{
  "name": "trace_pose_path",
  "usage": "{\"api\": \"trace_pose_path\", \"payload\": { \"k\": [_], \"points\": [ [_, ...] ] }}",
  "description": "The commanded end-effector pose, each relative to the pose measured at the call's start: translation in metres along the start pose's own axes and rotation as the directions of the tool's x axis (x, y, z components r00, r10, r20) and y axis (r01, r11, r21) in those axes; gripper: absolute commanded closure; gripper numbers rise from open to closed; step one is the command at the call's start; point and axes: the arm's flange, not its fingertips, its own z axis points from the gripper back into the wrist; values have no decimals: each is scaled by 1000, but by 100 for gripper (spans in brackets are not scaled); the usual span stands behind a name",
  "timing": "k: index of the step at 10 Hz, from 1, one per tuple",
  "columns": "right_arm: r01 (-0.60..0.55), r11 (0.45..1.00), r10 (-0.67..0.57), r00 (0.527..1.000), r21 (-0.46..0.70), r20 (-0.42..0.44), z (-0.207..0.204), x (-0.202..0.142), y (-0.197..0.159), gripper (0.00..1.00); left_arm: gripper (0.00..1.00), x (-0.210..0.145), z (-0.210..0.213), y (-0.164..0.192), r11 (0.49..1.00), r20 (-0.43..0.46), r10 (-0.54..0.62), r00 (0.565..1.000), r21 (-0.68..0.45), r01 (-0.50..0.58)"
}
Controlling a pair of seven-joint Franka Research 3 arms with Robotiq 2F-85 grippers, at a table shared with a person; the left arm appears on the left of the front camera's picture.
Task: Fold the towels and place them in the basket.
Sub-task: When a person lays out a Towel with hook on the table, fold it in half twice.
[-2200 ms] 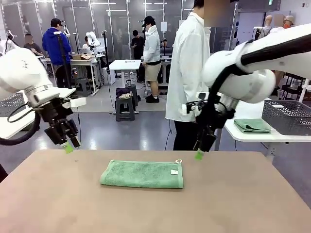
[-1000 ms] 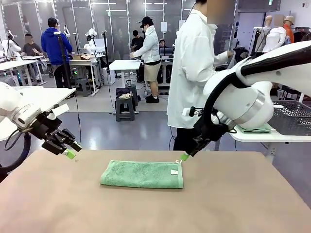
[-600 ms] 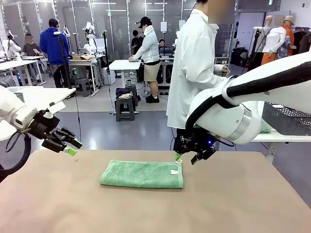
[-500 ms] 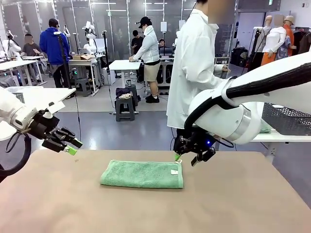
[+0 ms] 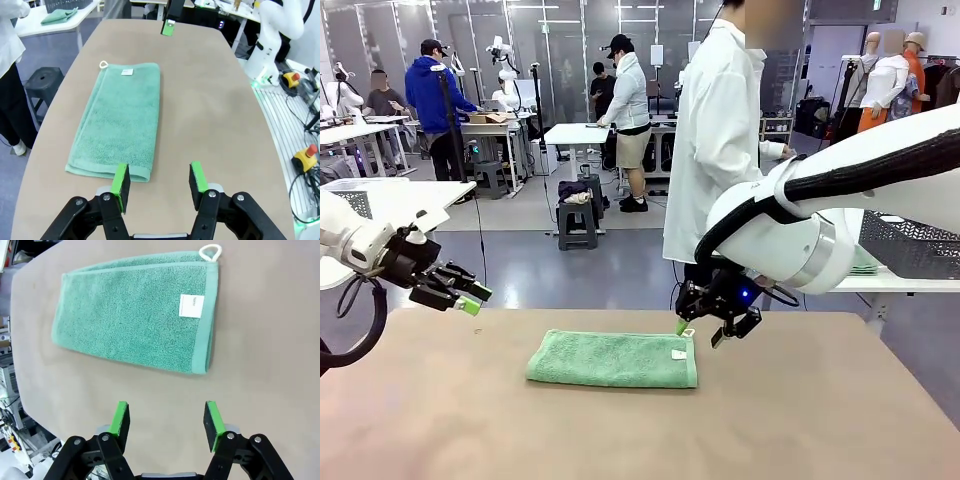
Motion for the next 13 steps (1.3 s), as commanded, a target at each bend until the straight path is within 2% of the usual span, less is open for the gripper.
{"api": "trace_pose_path", "payload": {
  "k": [1, 3, 6, 13],
  "points": [
    [7, 998, -5, 999, -63, 42, -12, 0, 4, 25, 38, 2, 1, -1, 1000, -2, -2, 1000, 5, 2],
    [50, 984, -35, 995, -174, 89, -41, 15, 8, 25, 38, 2, 1, -1, 1000, -2, -2, 1000, 5, 2],
    [116, 977, -100, 990, -178, 96, -79, 36, 7, 25, 38, 2, 1, -1, 1000, -2, -2, 1000, 5, 2],
    [170, 941, -132, 981, -292, 145, -110, 39, 17, 25, 38, 2, 1, -1, 1000, -2, -2, 1000, 5, 2]
  ]
}}
